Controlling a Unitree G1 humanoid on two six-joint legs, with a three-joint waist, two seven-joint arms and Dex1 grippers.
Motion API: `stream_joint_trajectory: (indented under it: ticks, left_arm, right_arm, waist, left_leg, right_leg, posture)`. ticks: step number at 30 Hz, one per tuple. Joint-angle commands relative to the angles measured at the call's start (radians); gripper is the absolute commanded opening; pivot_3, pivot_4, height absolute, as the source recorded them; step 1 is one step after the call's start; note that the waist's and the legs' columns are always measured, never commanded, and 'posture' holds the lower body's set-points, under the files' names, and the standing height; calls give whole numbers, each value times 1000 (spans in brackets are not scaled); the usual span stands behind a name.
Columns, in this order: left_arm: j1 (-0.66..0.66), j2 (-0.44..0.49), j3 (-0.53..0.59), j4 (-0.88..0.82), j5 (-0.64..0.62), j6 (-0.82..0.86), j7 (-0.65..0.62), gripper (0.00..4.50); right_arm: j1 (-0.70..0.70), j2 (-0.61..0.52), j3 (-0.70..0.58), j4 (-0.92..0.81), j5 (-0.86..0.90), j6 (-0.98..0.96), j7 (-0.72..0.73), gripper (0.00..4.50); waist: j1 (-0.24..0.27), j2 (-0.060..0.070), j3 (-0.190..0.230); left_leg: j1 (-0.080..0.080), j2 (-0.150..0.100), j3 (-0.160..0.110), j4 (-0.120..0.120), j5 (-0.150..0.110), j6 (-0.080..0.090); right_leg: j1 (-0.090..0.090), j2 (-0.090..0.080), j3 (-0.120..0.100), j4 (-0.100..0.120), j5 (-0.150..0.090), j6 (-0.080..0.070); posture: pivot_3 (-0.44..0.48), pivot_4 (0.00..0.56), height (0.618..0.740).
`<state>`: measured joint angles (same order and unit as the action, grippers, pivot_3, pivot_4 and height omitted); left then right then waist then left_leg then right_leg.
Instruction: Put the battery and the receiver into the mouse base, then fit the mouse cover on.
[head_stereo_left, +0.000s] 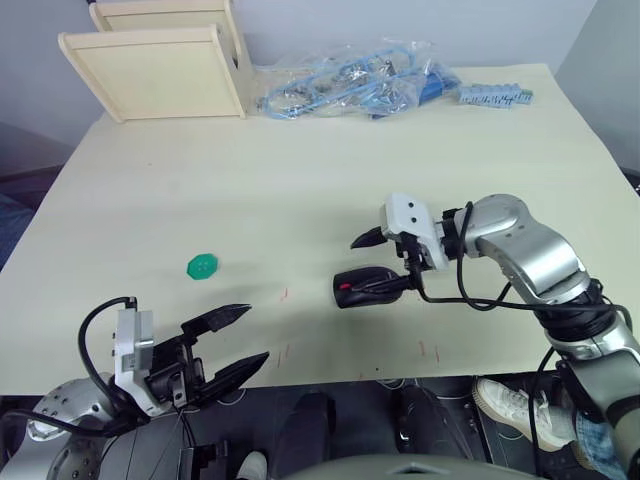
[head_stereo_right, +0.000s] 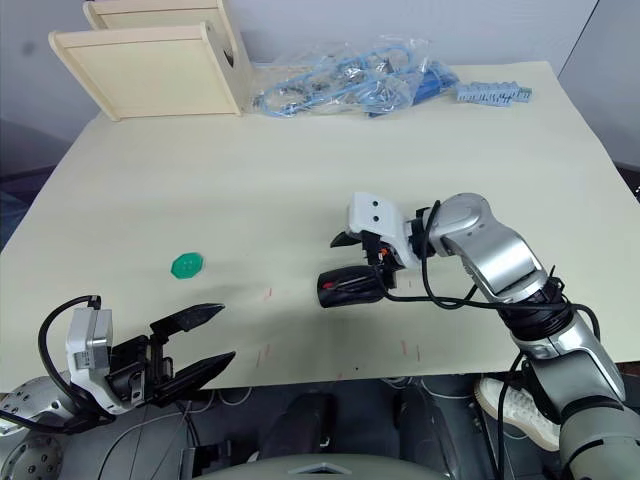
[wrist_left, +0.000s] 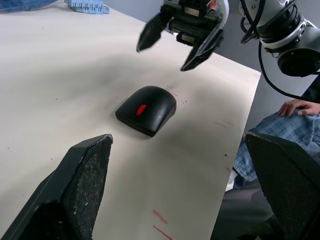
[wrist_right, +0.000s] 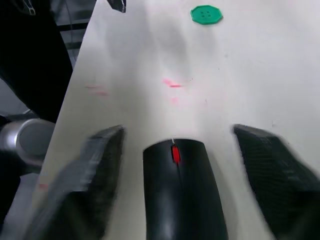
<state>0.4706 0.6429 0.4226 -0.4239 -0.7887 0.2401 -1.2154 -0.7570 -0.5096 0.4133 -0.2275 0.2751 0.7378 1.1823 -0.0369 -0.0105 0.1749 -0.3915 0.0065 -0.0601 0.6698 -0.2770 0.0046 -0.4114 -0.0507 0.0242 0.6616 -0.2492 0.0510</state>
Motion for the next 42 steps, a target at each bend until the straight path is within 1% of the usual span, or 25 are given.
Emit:
stream_joint_trajectory:
  ticks: [1,4,12,23,28,30,32,34,36,38,42]
  left_arm:
    - [-7,10,22,-27,-17,-9,-7,4500]
    - [-12,12,24,-24,-16,-9,-8,4500]
    - [-10,11,29,-18,-13,-13,-13,4500]
    - [-25,9,25,0,-6,-20,-16,4500]
    - [-28,8,24,6,-3,-24,-20,4500]
    - [-34,9,21,14,2,-27,-22,4500]
    - [-40,10,19,22,5,-28,-26,4500]
    - [-48,11,17,30,7,-30,-29,4500]
    - [-55,9,15,36,9,-31,-31,4500]
    - [-62,7,14,43,10,-33,-34,4500]
    - [-68,5,14,53,13,-35,-41,4500]
  right_arm:
    - [-35,22,60,19,-33,-24,-5,2485]
    - [-45,45,112,69,-63,-47,-6,2485]
    - [-53,73,143,116,-104,-74,-22,2485]
    - [-62,99,142,187,-137,-58,-44,2485]
    - [-34,79,187,219,-171,-61,-30,2485]
    - [-2,51,249,290,-237,-110,-30,2485]
    - [19,43,256,315,-240,-112,-17,2485]
    - [31,58,204,314,-210,-133,-29,2485]
    - [53,83,114,289,-146,-170,-39,2485]
    - [81,97,23,243,-78,-192,-41,2485]
    - [209,92,-172,123,49,-241,-74,2485]
  waist:
    - [0,0,0]
    - [-1,0,0]
    - [-1,0,0]
    - [-2,0,0]
    - [-2,0,0]
    - [-1,0,0]
    - [0,0,-3]
    - [3,-1,-4]
    - [5,-1,-4]
    - [8,-1,-3]
    - [14,-1,-3]
  left_leg:
    - [0,0,0,0,0,0]
    - [0,0,0,0,0,0]
    - [-1,0,0,0,0,0]
    - [-1,0,0,0,0,0]
    - [-1,0,0,0,0,0]
    - [0,0,0,0,0,0]
    - [1,0,0,0,0,0]
    - [5,0,0,0,0,0]
    - [9,0,0,-1,0,0]
    - [8,0,0,-1,0,0]
    - [6,0,-1,-1,0,0]
  right_leg:
    - [0,0,0,0,0,0]
    - [0,0,0,0,0,0]
    - [-1,0,0,0,0,0]
    - [-1,0,0,0,0,0]
    - [-1,0,0,0,0,0]
    - [-1,0,0,0,0,0]
    - [1,0,-1,0,0,0]
    - [4,0,0,0,0,0]
    - [8,0,-1,-2,0,0]
    - [8,0,-1,-2,0,0]
    - [7,0,-1,-2,0,0]
  posture:
    - [0,150,740]
    - [0,150,740]
    - [0,150,740]
    - [0,150,740]
    - [0,150,740]
    - [0,150,740]
    - [0,150,740]
    - [0,150,740]
    - [0,150,740]
    - [0,150,740]
    - [0,150,740]
